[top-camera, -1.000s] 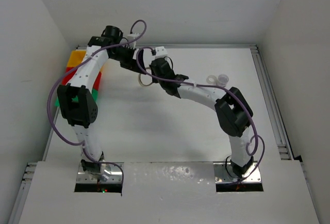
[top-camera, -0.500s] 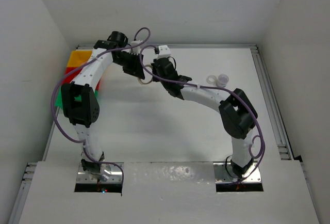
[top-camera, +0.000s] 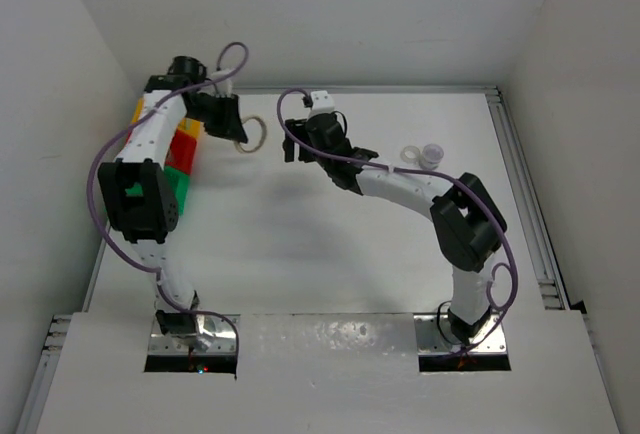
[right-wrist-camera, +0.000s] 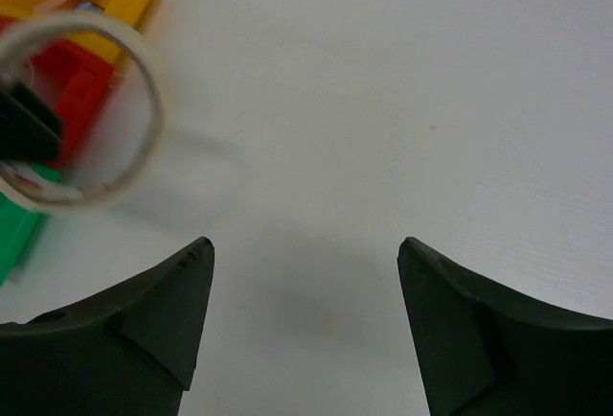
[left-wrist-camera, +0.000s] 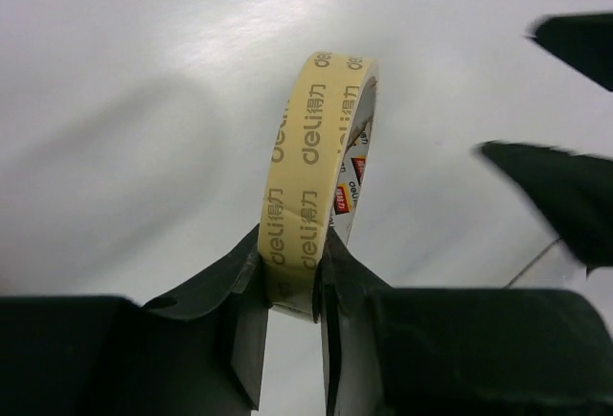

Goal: Sort the stationery into containers
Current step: Place the stationery in the storage box, then pick up the stationery from the center of the board.

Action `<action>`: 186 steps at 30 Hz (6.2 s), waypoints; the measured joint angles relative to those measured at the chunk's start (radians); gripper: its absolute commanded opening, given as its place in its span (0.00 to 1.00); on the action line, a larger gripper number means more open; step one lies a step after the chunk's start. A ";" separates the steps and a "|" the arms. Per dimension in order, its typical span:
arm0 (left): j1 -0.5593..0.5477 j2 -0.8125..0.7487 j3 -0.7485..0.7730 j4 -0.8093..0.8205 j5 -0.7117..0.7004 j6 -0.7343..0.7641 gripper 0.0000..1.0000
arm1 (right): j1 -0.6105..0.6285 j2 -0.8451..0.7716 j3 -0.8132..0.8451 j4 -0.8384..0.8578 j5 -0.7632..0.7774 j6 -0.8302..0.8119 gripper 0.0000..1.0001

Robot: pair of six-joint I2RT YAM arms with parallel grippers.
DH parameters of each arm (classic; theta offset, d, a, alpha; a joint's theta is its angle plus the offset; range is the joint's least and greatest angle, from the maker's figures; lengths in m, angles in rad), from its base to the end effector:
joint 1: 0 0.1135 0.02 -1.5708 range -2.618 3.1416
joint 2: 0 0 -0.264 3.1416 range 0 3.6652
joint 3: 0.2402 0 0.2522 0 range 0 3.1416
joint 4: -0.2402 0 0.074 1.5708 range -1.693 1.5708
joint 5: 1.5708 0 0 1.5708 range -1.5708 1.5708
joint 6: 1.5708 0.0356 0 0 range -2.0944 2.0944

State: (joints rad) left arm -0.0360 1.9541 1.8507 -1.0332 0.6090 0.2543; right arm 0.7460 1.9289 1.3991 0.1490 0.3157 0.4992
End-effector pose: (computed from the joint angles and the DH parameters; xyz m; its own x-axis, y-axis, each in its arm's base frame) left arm 0.4110 -0.0352 0.2991 -0.8095 0.2356 -0.5377 0.4894 0.7767 -0.3965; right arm 0.3412 0.3002 0.2487 -0.4472 0.2064 -0.8703 -0.2499 0.9054 0.3431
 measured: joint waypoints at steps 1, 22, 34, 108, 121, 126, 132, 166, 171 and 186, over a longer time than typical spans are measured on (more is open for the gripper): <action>0.050 0.000 0.003 -0.002 0.010 0.003 0.00 | -0.003 -0.012 -0.016 0.002 -0.005 0.000 0.77; 0.641 0.257 0.210 0.019 0.040 -0.032 0.03 | -0.032 -0.134 -0.178 0.021 -0.011 0.017 0.77; 0.640 0.324 0.220 0.058 0.045 -0.061 0.12 | -0.037 -0.134 -0.178 0.000 -0.010 0.008 0.77; 0.468 0.024 0.171 0.108 -0.201 -0.080 0.67 | -0.637 0.116 -0.015 -0.510 0.067 0.476 0.27; 0.468 0.024 0.171 0.108 -0.198 -0.080 0.67 | -0.686 0.171 -0.010 -0.441 0.013 0.470 0.29; 0.468 0.024 0.171 0.108 -0.198 -0.080 0.67 | -0.684 0.172 -0.010 -0.413 -0.005 0.453 0.26; 0.467 0.024 0.171 0.107 -0.198 -0.080 0.67 | -0.661 0.161 -0.010 -0.406 0.045 0.412 0.31; 0.460 0.024 0.171 0.100 -0.172 -0.093 0.67 | -0.647 0.283 0.158 -0.491 0.052 0.448 0.00; 0.385 0.014 0.167 0.071 -0.152 -0.063 0.70 | -0.558 0.102 -0.039 -0.397 0.093 0.297 0.00; -0.181 -0.030 0.000 0.055 -0.075 -0.036 0.72 | -0.087 -0.007 0.072 -0.229 0.014 0.153 0.00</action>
State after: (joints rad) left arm -0.2173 1.9244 1.8503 -0.9787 0.5343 0.2180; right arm 0.6594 1.9217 1.4715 -0.0795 0.3294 0.6521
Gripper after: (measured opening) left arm 0.722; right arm 0.027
